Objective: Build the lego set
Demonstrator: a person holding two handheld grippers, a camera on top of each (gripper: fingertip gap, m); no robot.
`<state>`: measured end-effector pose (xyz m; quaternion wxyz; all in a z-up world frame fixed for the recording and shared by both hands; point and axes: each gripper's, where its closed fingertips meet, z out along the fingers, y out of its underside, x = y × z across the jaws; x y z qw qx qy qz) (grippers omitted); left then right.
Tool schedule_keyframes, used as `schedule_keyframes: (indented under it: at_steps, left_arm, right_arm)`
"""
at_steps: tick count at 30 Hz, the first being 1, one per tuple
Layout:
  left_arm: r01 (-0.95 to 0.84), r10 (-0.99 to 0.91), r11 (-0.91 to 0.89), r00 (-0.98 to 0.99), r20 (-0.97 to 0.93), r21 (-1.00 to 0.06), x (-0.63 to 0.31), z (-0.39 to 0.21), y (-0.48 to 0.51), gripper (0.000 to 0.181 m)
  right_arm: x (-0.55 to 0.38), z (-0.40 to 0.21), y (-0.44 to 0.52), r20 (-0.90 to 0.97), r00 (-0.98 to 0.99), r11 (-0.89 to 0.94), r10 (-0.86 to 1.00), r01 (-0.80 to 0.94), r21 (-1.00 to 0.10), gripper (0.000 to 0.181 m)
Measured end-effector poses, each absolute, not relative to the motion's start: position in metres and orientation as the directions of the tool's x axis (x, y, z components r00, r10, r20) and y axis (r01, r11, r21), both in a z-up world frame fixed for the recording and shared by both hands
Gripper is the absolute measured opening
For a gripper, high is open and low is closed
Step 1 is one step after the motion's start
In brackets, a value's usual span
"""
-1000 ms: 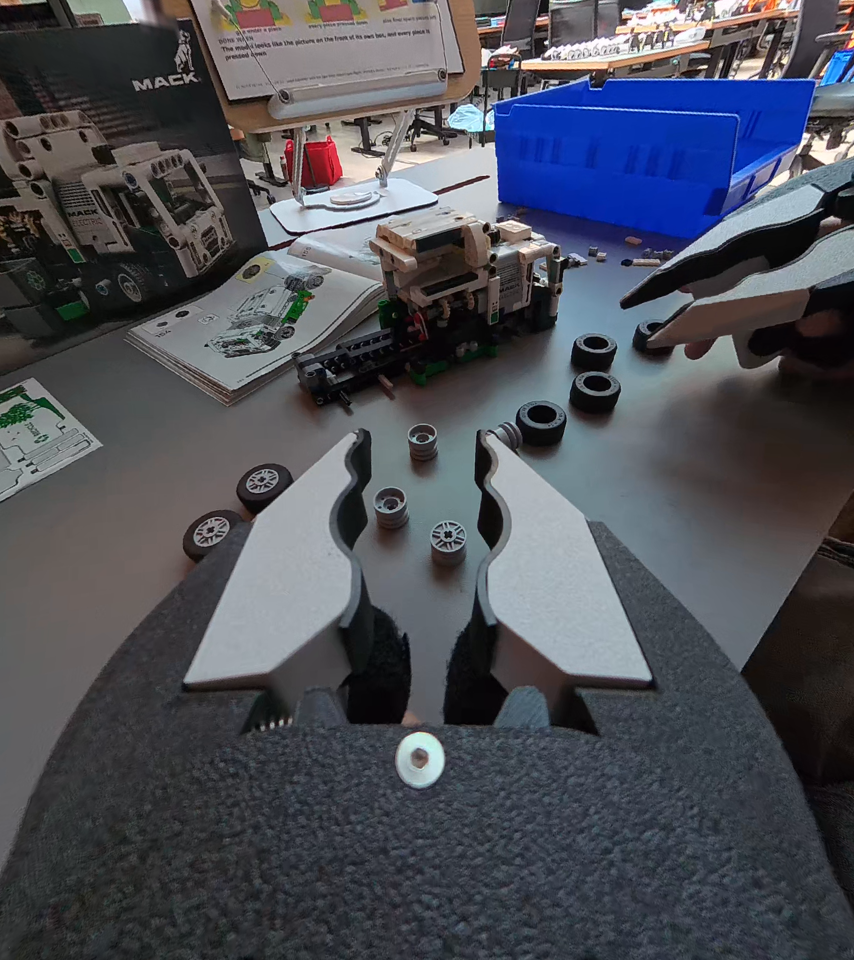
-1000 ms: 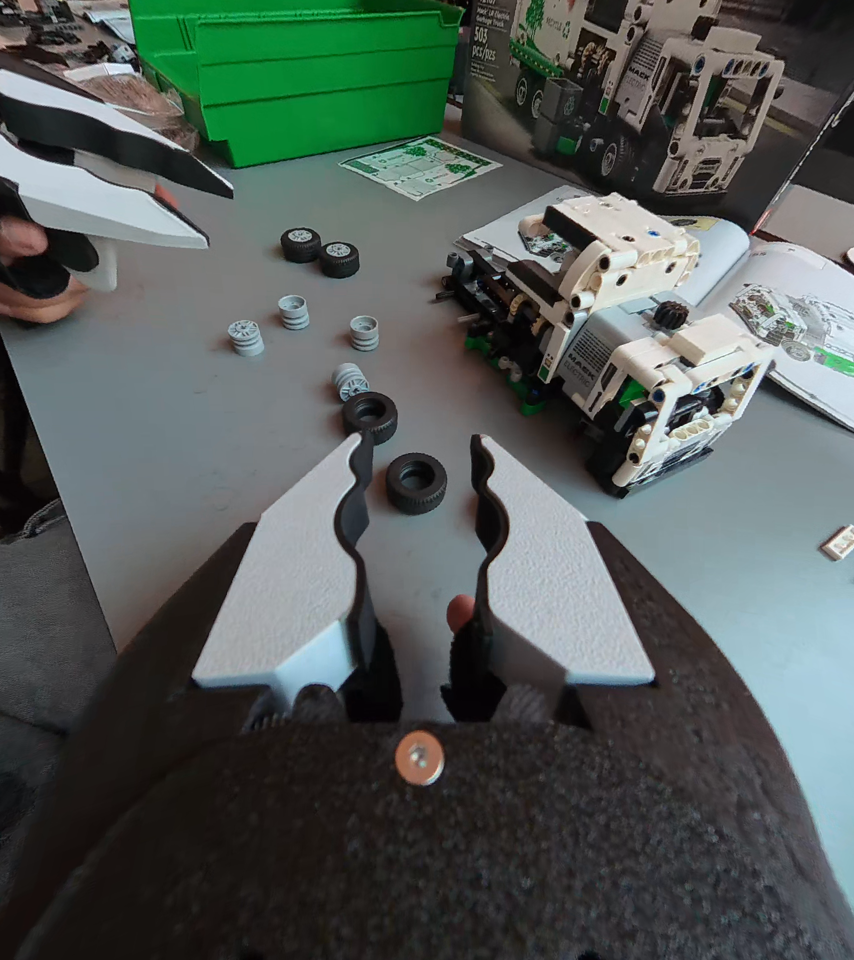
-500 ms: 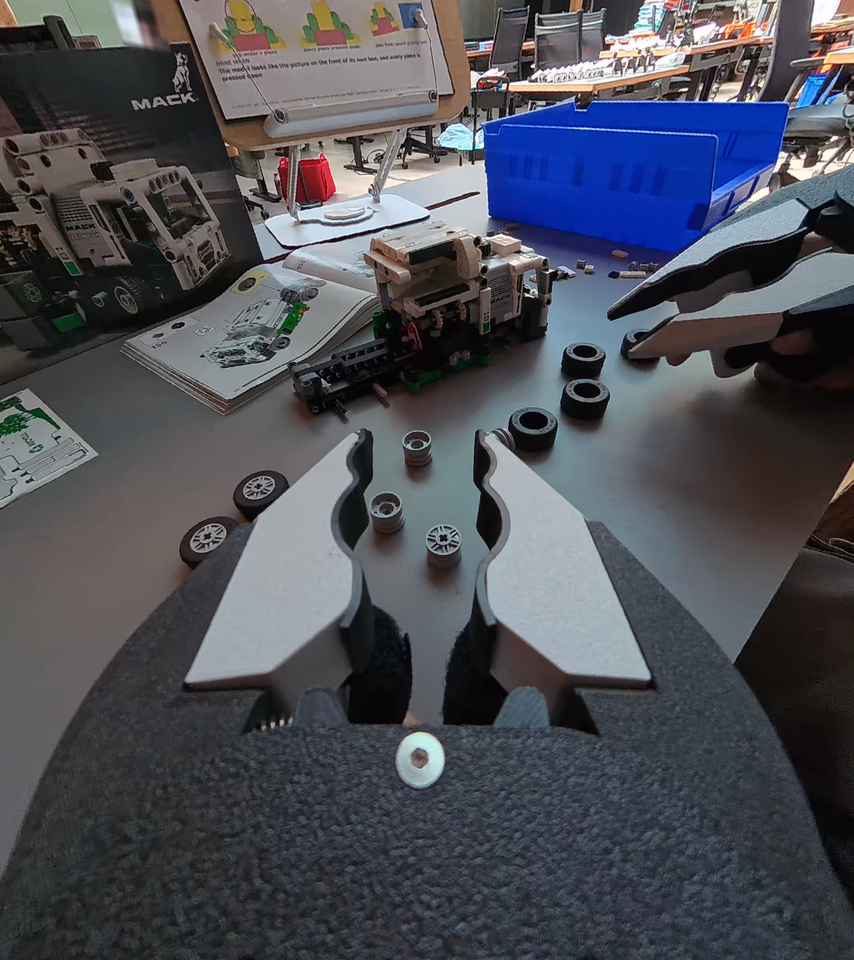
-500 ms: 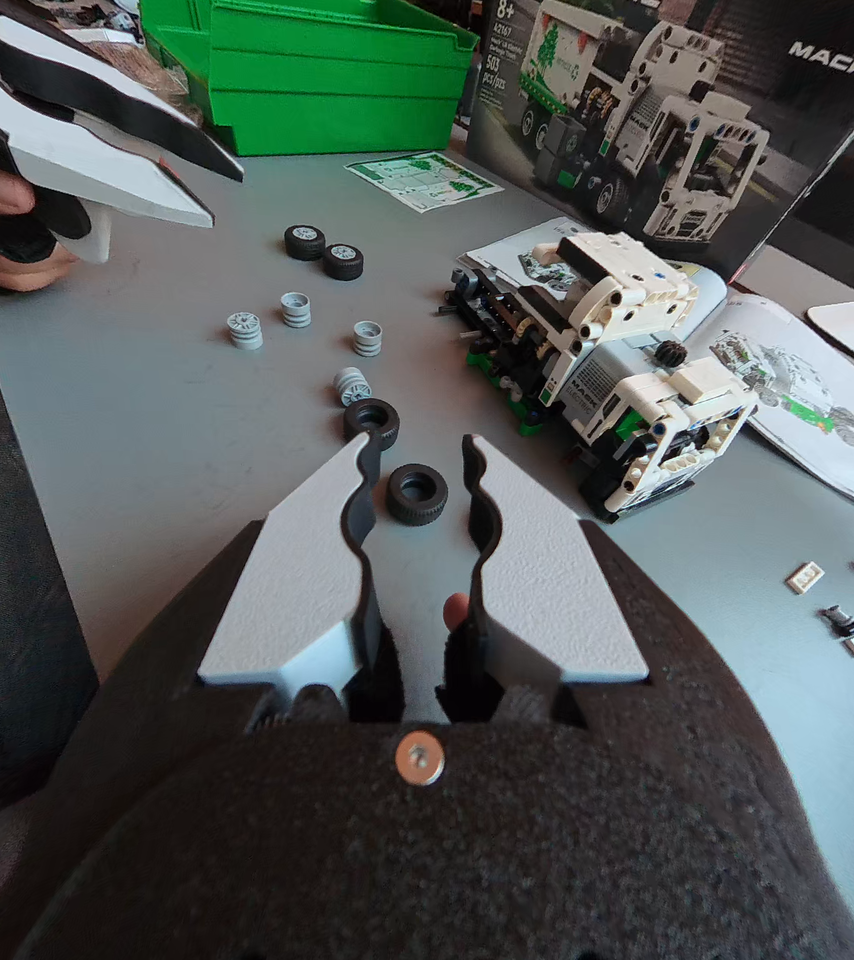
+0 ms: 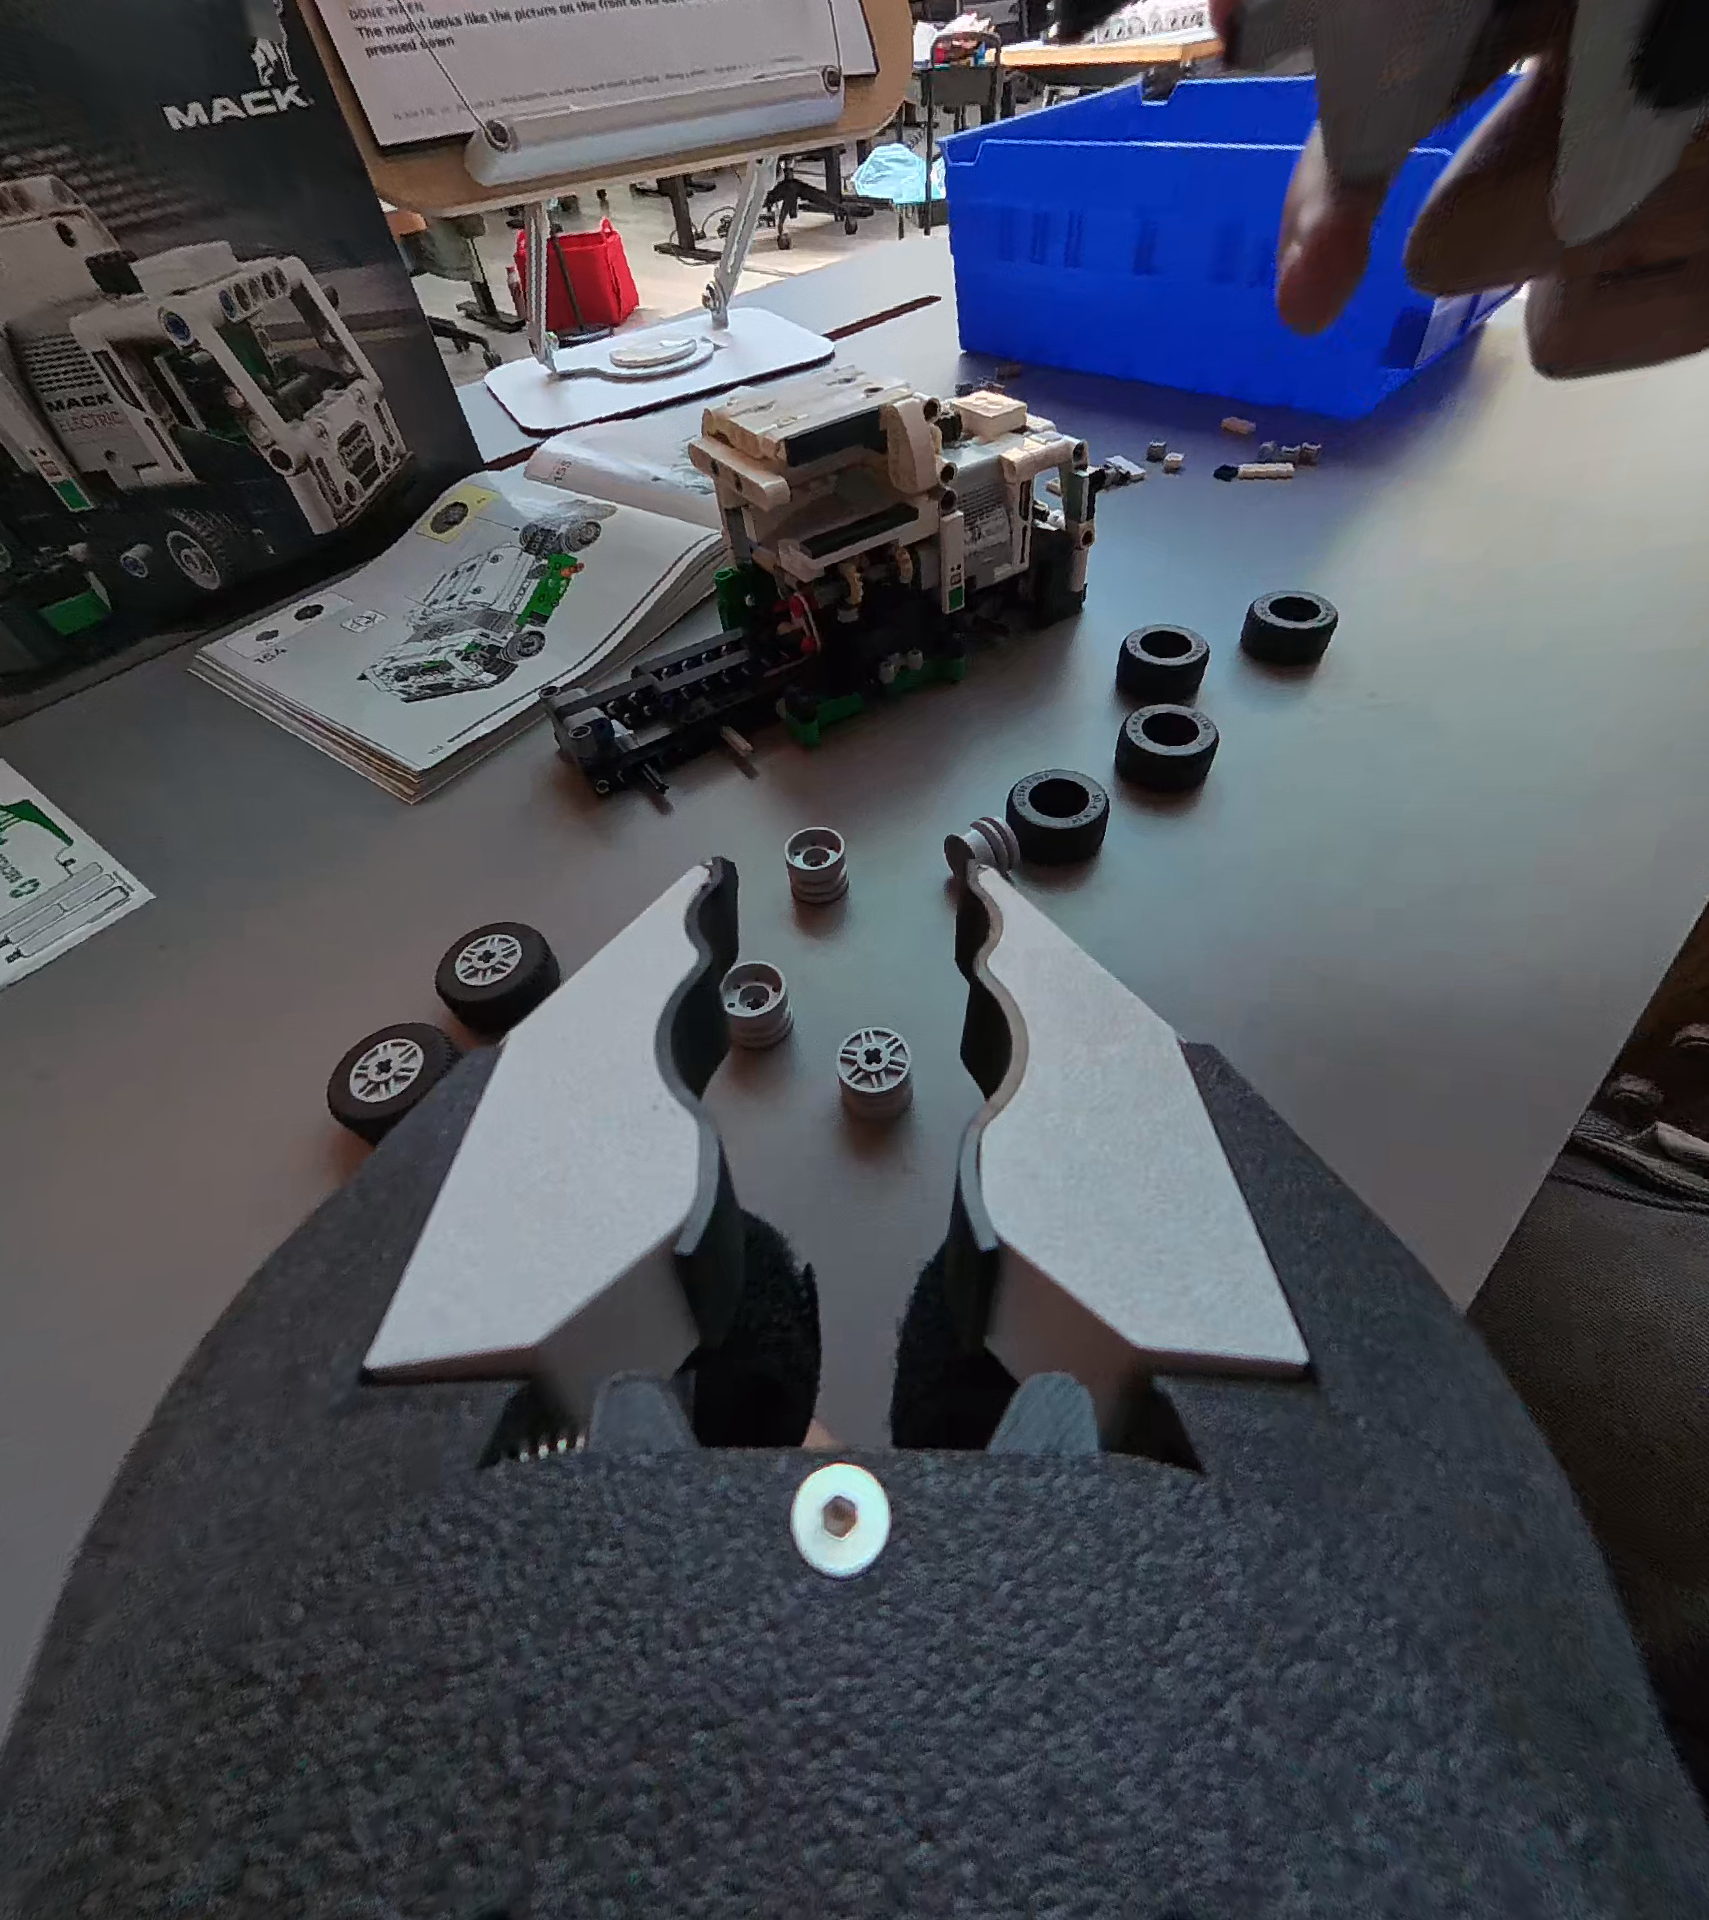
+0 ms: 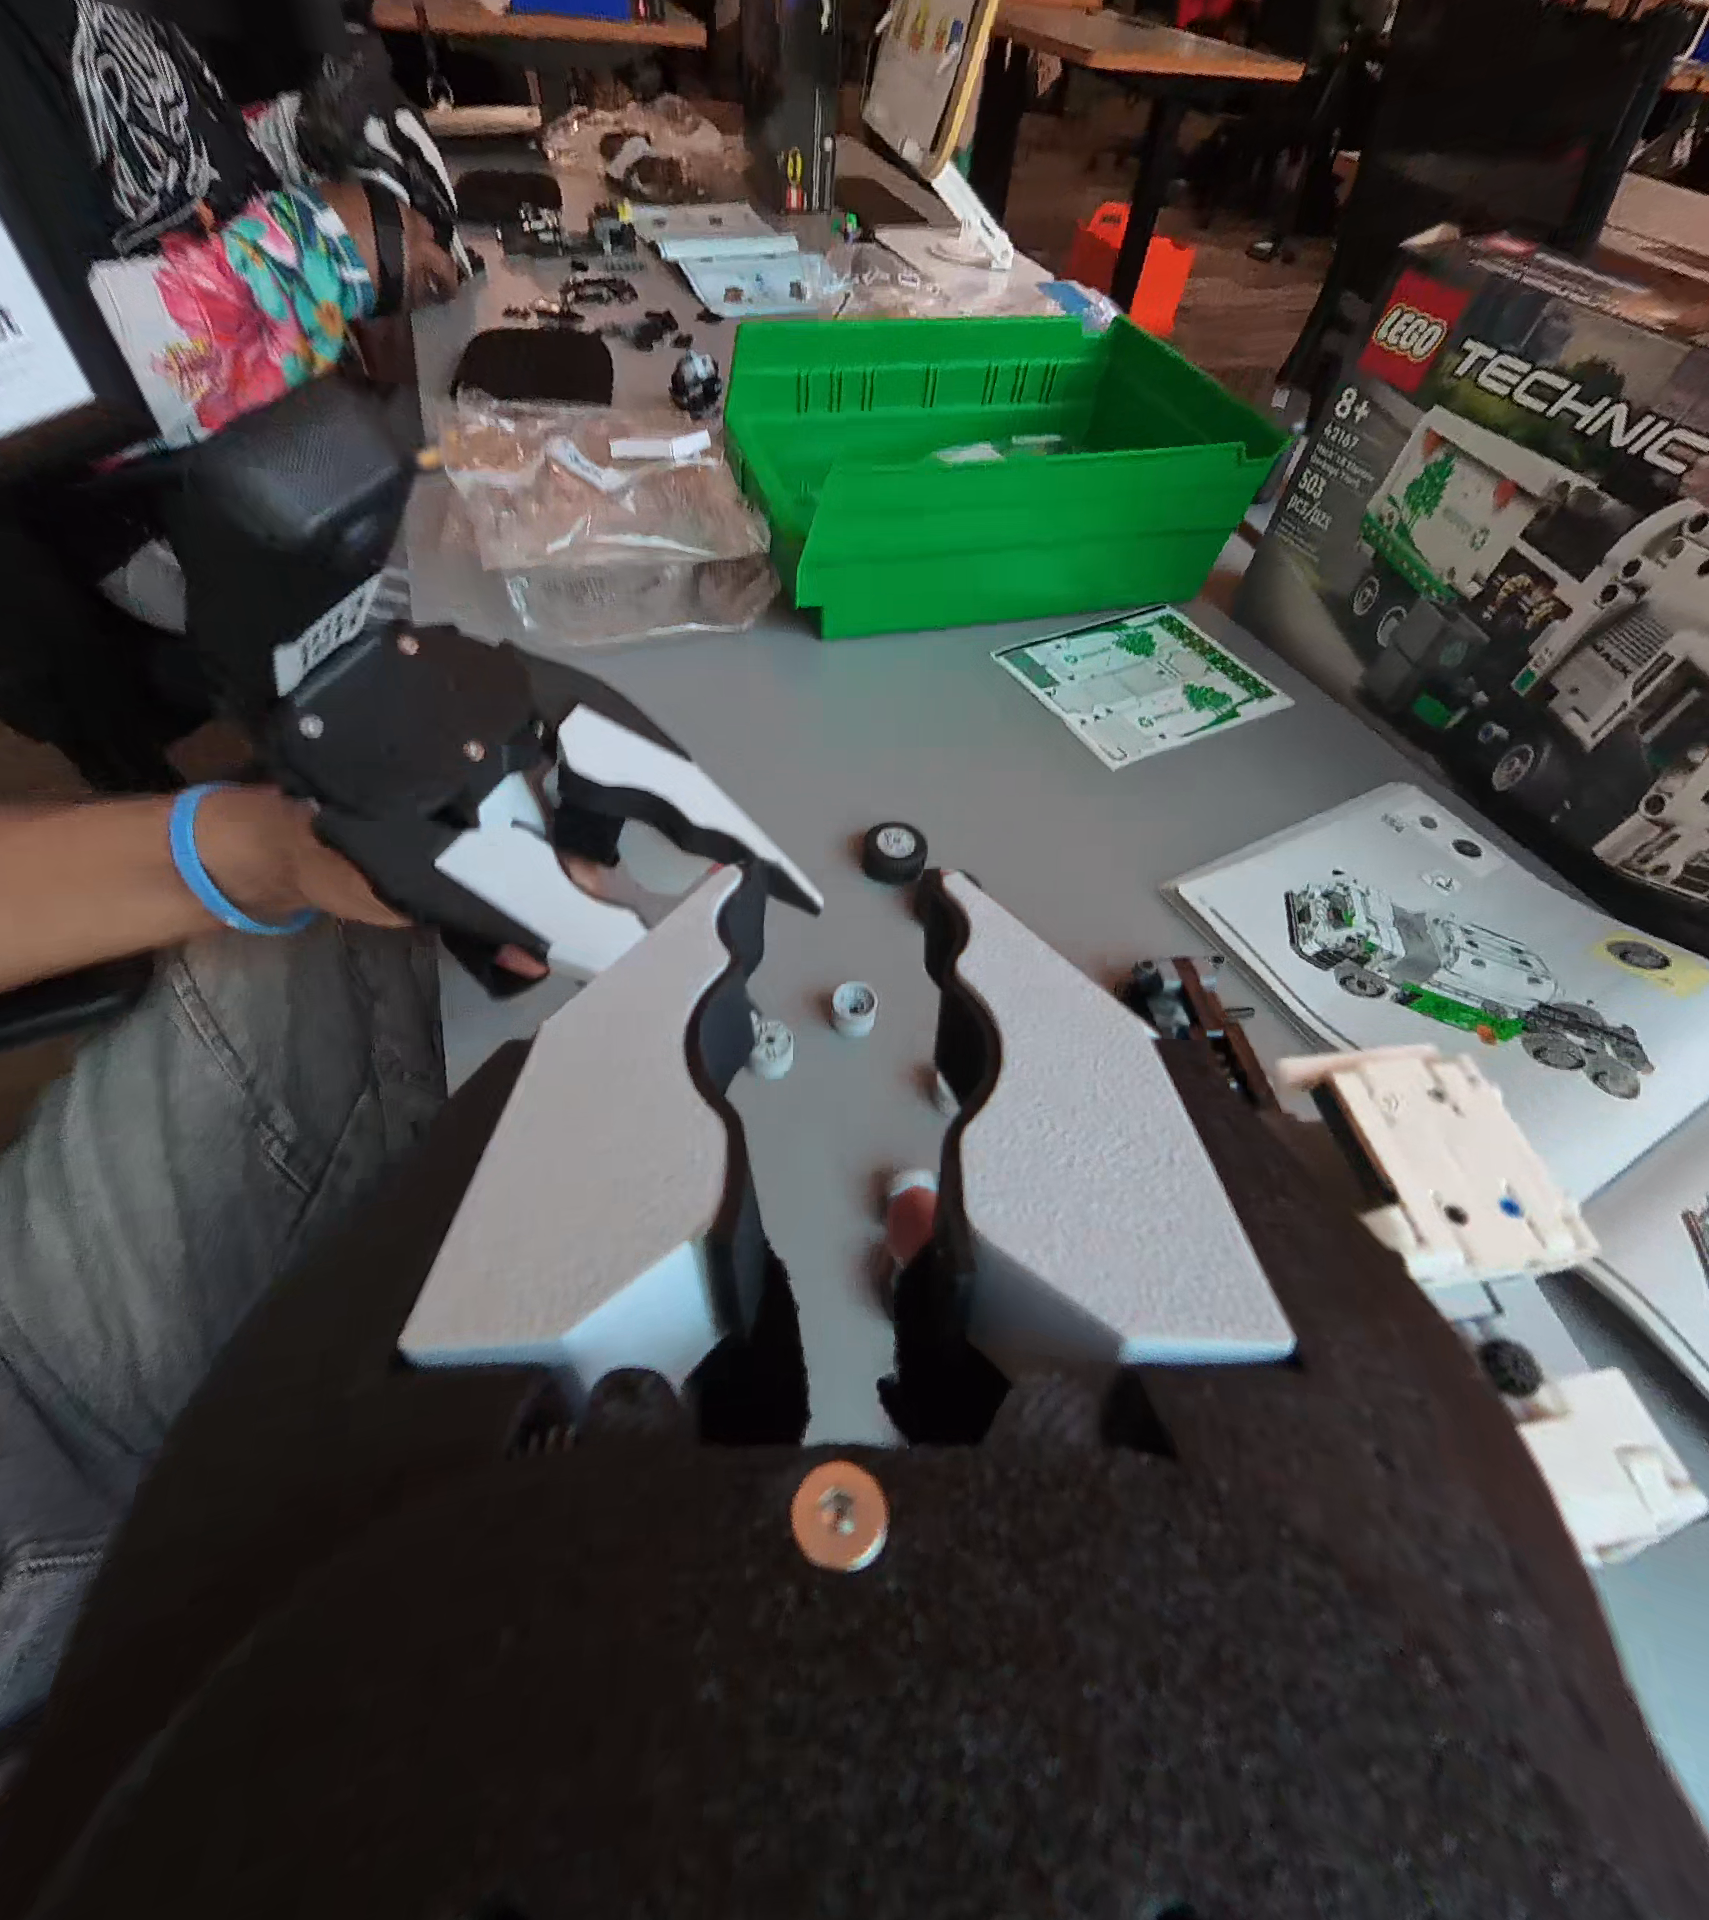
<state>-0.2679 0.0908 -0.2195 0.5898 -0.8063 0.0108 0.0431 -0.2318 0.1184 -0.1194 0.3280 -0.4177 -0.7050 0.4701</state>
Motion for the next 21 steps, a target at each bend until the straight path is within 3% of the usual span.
schedule_keyframes:
  at_steps: [1, 7, 11, 16, 21]
  left_arm:
    - [-0.079, 0.036, -0.3, 0.995, -0.094, -0.951, -0.268, -0.219, 0.09, 0.04]
    - [-0.067, 0.032, -0.27, 0.996, -0.079, -0.96, -0.267, -0.214, 0.088, 0.038]
    - [-0.073, 0.023, -0.287, 0.996, -0.083, -0.955, -0.266, -0.217, 0.09, 0.038]
    - [-0.089, 0.021, -0.291, 0.995, -0.099, -0.953, -0.265, -0.218, 0.09, 0.038]
    - [-0.076, 0.015, -0.264, 0.996, -0.083, -0.962, -0.265, -0.213, 0.088, 0.038]
  right_arm:
    - [-0.239, -0.117, 0.119, 0.042, -0.438, 0.183, 0.898, 0.286, -0.941, 0.03]
    - [-0.27, -0.107, 0.122, -0.104, -0.442, 0.04, 0.891, 0.304, -0.952, 0.03]
    - [-0.27, -0.101, 0.116, -0.049, -0.463, 0.101, 0.885, 0.293, -0.951, 0.03]
    - [-0.266, -0.093, 0.118, -0.091, -0.489, 0.048, 0.868, 0.263, -0.964, 0.029]
    - [-0.247, -0.129, 0.128, -0.176, -0.478, -0.057, 0.86, 0.253, -0.966, 0.03]
